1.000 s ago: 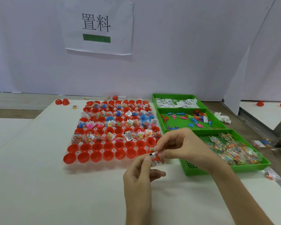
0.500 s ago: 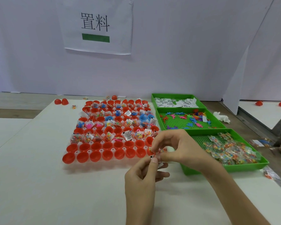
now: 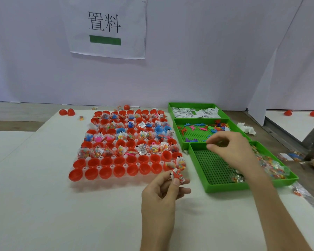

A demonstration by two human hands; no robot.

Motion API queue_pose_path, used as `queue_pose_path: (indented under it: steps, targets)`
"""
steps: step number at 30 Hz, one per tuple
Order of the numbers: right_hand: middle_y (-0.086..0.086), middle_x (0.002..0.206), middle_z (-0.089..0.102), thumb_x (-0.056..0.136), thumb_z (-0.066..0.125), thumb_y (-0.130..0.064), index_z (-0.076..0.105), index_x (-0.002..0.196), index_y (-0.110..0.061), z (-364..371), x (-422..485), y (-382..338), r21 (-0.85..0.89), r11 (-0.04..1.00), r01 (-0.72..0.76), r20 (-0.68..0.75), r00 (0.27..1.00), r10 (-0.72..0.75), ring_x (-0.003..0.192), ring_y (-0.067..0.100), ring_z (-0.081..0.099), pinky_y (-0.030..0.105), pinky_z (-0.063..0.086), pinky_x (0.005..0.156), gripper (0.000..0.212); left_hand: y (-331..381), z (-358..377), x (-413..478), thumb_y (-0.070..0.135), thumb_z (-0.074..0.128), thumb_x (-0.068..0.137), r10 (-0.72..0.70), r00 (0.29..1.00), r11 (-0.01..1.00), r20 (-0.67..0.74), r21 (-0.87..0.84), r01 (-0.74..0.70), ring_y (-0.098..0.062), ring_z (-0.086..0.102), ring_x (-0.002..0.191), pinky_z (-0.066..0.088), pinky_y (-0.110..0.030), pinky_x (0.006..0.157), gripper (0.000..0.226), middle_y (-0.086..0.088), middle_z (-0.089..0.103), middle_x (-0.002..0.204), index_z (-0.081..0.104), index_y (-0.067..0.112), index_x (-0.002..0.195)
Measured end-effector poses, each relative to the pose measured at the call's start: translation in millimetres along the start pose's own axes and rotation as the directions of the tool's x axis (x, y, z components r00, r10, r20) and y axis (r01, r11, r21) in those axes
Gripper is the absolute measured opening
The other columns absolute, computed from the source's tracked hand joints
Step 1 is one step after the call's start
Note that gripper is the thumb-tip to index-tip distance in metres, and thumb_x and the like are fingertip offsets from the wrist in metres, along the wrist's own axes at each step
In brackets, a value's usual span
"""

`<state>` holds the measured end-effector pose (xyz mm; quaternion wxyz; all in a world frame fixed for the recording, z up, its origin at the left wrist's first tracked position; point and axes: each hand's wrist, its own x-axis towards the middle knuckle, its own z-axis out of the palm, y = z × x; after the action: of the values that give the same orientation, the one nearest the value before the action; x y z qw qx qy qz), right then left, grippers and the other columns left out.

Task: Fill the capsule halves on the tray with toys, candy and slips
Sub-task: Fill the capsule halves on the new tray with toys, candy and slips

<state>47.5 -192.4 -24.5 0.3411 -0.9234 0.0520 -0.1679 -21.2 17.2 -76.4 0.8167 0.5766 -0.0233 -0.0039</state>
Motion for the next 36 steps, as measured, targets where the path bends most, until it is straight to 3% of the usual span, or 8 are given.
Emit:
queue_pose_path:
  steps: [2,5,10,16,27,31,34,36]
  targets:
    - [-0.006,0.089,0.069,0.078,0.085,-0.019,0.071,0.087,-0.028,-9,2,21,-0.138,0.974,-0.180,0.056,0.980,0.189,0.086,0.013,0.066,0.030,0.051,0.080,0.019,0,1,-1,-0.002,0.054,0.095,0.003,1.000,1.000,0.007,0.002,-0.003,-0.021,0.074,0.069,0.057,-0.022,0.064,0.019,-0.007,0.077,0.081,0.068,0.009,0.100]
    - [0.001,0.085,0.069,0.078,0.085,-0.015,0.071,0.093,-0.022,-16,2,35,-0.173,0.935,-0.311,0.134,0.933,0.335,0.068,0.013,0.066,0.022,0.048,0.057,0.021,-1,1,-1,-0.002,0.055,0.095,0.012,1.000,1.000,-0.003,-0.011,-0.012,-0.022,0.074,0.070,0.057,-0.021,0.065,0.017,-0.007,0.077,0.081,0.067,0.007,0.101]
    - [0.001,0.079,0.071,0.079,0.076,0.002,0.073,0.081,-0.025,-11,3,32,-0.196,0.937,-0.289,0.091,0.946,0.311,0.069,0.018,0.069,0.030,0.055,0.061,0.028,-2,1,-1,0.000,0.057,0.094,0.023,0.999,0.999,-0.037,-0.026,-0.024,-0.022,0.075,0.072,0.057,-0.021,0.064,0.019,-0.007,0.077,0.079,0.065,0.011,0.107]
    - [-0.001,0.077,0.068,0.073,0.088,-0.014,0.070,0.088,-0.024,-22,1,39,-0.150,0.938,-0.312,0.122,0.936,0.331,0.052,0.005,0.064,0.017,0.042,0.045,0.026,-2,0,-1,0.002,0.058,0.093,0.023,0.998,0.999,-0.054,-0.028,-0.024,-0.021,0.075,0.075,0.057,-0.021,0.066,0.017,-0.006,0.077,0.078,0.063,0.008,0.109]
    - [-0.003,0.073,0.071,0.078,0.082,-0.007,0.074,0.076,-0.025,-19,3,44,-0.085,0.970,-0.229,0.023,0.973,0.231,0.061,0.013,0.065,0.020,0.045,0.052,0.019,-1,0,-1,0.001,0.059,0.092,-0.004,0.998,0.998,-0.063,-0.059,0.000,-0.023,0.075,0.072,0.057,-0.021,0.062,0.015,-0.009,0.077,0.079,0.065,0.004,0.106]
    - [0.000,0.076,0.076,0.079,0.080,-0.003,0.075,0.083,-0.020,-17,4,31,0.249,0.963,-0.099,-0.001,0.995,0.102,0.074,0.019,0.072,0.025,0.053,0.069,0.018,-1,0,0,-0.001,0.060,0.091,-0.030,0.997,0.995,-0.071,-0.092,0.024,-0.025,0.075,0.070,0.057,-0.021,0.060,0.013,-0.009,0.076,0.078,0.067,0.006,0.100]
    - [0.011,0.082,0.076,0.074,0.079,-0.005,0.076,0.084,-0.016,-15,-2,12,0.651,0.757,-0.055,0.175,0.981,-0.079,0.073,0.025,0.072,0.025,0.058,0.067,0.015,-1,-2,0,0.000,0.059,0.092,-0.048,0.996,0.993,-0.072,-0.110,0.040,-0.025,0.075,0.072,0.057,-0.021,0.060,0.014,-0.009,0.077,0.081,0.069,0.008,0.100]
    - [0.013,0.080,0.074,0.073,0.083,-0.008,0.076,0.085,-0.017,-7,-9,-1,0.722,0.688,-0.064,0.306,0.923,-0.234,0.069,0.024,0.071,0.026,0.058,0.066,0.017,-1,-3,0,0.001,0.059,0.092,-0.054,0.996,0.992,-0.076,-0.114,0.045,-0.025,0.075,0.074,0.057,-0.021,0.062,0.015,-0.010,0.077,0.083,0.069,0.008,0.101]
